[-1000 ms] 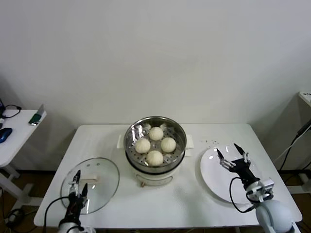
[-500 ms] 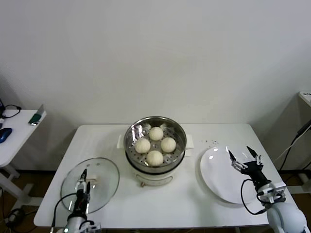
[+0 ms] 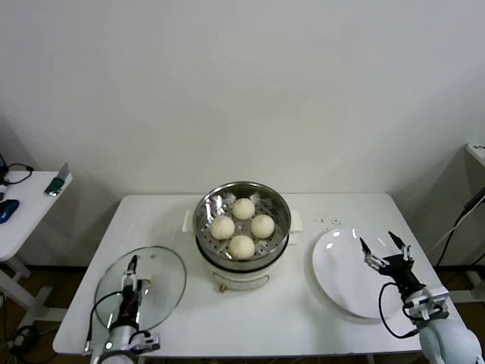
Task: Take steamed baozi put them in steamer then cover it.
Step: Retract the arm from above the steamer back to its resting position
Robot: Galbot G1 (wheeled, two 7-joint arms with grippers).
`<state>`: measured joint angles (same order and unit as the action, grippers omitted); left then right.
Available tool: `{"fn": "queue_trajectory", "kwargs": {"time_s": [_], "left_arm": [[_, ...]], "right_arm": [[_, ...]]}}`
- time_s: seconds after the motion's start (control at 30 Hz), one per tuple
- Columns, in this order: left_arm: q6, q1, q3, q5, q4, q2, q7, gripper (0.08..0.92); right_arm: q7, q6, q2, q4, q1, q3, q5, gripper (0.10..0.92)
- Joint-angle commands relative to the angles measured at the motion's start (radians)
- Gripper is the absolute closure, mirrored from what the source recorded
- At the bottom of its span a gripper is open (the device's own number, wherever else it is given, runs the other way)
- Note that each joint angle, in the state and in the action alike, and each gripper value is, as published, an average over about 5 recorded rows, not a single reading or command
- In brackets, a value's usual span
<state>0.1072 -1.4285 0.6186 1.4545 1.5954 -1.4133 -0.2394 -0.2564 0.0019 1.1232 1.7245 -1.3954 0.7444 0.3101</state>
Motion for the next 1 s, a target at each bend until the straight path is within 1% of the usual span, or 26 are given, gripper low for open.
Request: {"fn": "queue_trajectory", "kwargs": {"time_s": [0.03,0.1,0.17,0.33,0.53,0.67,0.83,0.93,1.0], "left_arm": [[-0.002,0.056,-0.007,-0.036,-0.054,-0.001,-0.02,0.18],[-0.006,0.06,-0.005,-0.034,-0.062,0.001,-0.019,0.194],[-0.011,0.062,0.0,-0.029,-0.072,0.002,-0.019,0.234],[-0.019,0.055,0.006,-0.032,-0.082,0.003,-0.018,0.381],[-0.02,0.046,0.006,-0.051,-0.054,0.011,-0.015,0.554],[-0.016,0.031,0.004,-0.07,-0.005,0.022,-0.013,0.666],[0.011,-0.005,0.002,-0.095,0.086,0.043,-0.008,0.807],[0.041,-0.034,0.007,-0.114,0.155,0.066,-0.005,0.848],[0.073,-0.059,0.011,-0.13,0.216,0.089,0.001,0.85]], "right_arm": [[-0.01,0.005,0.008,0.001,-0.003,0.002,-0.036,0.203],[-0.013,0.006,0.011,0.003,-0.004,-0.001,-0.04,0.203],[-0.016,0.006,0.014,0.004,-0.004,-0.003,-0.044,0.203],[-0.021,0.007,0.022,0.003,0.0,-0.01,-0.054,0.203],[-0.024,0.011,0.03,-0.001,0.006,-0.015,-0.066,0.203],[-0.025,0.016,0.032,-0.009,0.009,-0.017,-0.073,0.203],[-0.025,0.02,0.029,-0.017,0.015,-0.018,-0.075,0.203],[-0.025,0.02,0.023,-0.021,0.019,-0.019,-0.074,0.203],[-0.025,0.021,0.017,-0.025,0.024,-0.021,-0.074,0.203]]}}
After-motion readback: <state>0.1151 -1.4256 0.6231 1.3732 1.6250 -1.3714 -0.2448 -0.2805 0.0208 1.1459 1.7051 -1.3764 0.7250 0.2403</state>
